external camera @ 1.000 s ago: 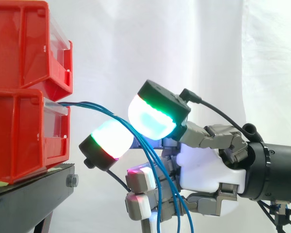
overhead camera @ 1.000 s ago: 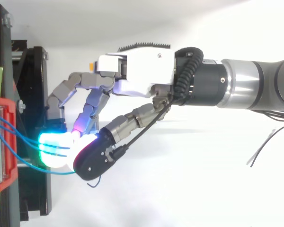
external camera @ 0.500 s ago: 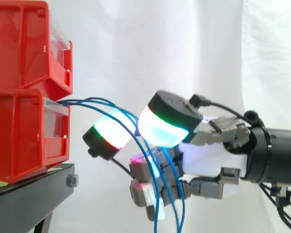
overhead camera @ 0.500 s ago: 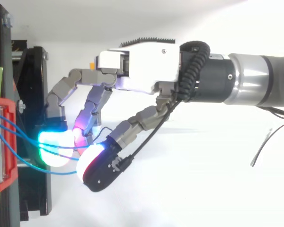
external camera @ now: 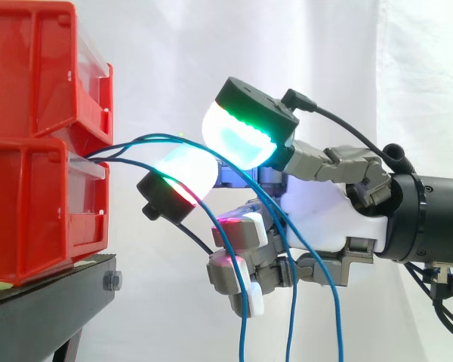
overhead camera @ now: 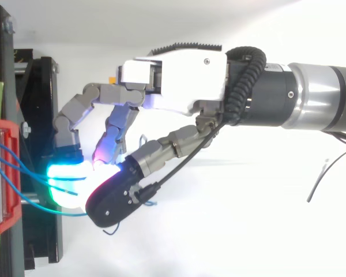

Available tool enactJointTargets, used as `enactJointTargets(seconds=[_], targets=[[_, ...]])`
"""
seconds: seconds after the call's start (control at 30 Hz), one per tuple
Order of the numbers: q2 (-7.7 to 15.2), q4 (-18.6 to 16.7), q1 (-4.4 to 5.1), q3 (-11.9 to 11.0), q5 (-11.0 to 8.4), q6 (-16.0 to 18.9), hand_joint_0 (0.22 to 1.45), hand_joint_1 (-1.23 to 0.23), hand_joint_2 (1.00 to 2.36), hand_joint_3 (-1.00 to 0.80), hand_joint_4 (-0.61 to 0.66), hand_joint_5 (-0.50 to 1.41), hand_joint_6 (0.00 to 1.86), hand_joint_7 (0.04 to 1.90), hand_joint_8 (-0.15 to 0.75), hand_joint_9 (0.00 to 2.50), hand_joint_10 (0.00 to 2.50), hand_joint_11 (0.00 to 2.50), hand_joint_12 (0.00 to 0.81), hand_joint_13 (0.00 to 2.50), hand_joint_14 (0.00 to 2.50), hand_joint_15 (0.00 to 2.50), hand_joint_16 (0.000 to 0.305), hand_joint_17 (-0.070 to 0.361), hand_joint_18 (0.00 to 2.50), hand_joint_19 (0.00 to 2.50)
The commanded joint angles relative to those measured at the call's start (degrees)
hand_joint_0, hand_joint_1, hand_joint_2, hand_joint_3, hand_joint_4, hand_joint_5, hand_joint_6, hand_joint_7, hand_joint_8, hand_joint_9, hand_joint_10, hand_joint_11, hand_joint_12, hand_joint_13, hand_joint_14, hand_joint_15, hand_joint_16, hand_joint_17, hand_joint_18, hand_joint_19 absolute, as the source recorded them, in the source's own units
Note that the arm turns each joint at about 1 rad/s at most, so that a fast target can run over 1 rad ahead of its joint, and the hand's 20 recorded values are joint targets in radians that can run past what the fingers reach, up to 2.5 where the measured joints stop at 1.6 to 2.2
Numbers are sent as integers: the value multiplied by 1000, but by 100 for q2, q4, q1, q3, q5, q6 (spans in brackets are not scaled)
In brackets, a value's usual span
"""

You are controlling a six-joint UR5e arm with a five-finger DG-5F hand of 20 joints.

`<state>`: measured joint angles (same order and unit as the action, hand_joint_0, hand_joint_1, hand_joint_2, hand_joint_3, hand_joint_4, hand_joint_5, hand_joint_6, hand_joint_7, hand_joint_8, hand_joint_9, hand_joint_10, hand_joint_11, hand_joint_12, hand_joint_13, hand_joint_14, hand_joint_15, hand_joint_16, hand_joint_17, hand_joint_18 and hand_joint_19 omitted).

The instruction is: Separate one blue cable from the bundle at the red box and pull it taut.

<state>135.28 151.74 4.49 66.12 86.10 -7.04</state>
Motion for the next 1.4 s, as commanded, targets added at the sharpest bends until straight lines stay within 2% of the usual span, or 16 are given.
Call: enactJointTargets(seconds=[0.0,0.17,0.3,0.37,0.5,0.63,0.7,0.77,0.9,0.97,1.1,1.27,1.37], targets=[[7,-4,8,-2,4,1,624,-768,1012,-281,-15,-133,928,920,318,1182,19,965,351,1090,25,813,44,99,949,884],[-2,31,-1,-2,12,1,677,-855,1012,-320,-55,-141,935,899,304,1154,20,971,336,1065,26,822,41,92,923,893],[7,40,8,-2,30,10,747,-917,1000,-500,-117,-142,935,884,293,1144,22,972,328,1066,25,804,40,90,942,871],[7,58,8,7,30,10,757,-939,1000,-500,-125,-142,937,884,288,1153,19,975,326,1068,25,806,40,90,950,871],[7,102,-18,7,30,10,679,-986,1000,-500,-45,-140,940,881,292,1165,21,996,325,1071,27,827,40,90,959,869],[7,102,-27,7,30,19,572,-1010,1000,-500,-22,-142,942,888,293,1163,19,1016,339,1066,27,833,42,95,959,871],[7,102,-27,7,30,19,525,-972,1000,-500,-14,-142,944,850,302,1162,18,1012,351,1066,26,832,44,100,968,867],[7,102,-27,7,30,19,505,-859,1000,-500,-3,-138,937,817,309,1177,17,997,358,1076,25,816,45,102,975,877],[7,102,-18,7,30,36,584,-661,1000,-500,-25,-127,909,868,303,1194,19,991,339,1075,24,830,41,92,941,903],[7,93,-27,7,30,45,630,-694,1000,-500,-66,-125,906,897,295,1198,20,989,336,1074,26,832,40,91,938,901],[7,75,-27,7,21,45,714,-892,1000,-500,-147,-128,912,914,280,1154,19,997,327,1047,26,828,40,89,925,891],[7,93,-27,7,30,45,702,-1010,1000,-500,-94,-137,929,916,273,1146,21,1011,325,1037,27,833,40,89,925,884],[7,102,-27,7,30,45,655,-1063,1000,-500,-56,-139,936,910,271,1152,20,1075,325,1035,28,839,40,90,924,892]])
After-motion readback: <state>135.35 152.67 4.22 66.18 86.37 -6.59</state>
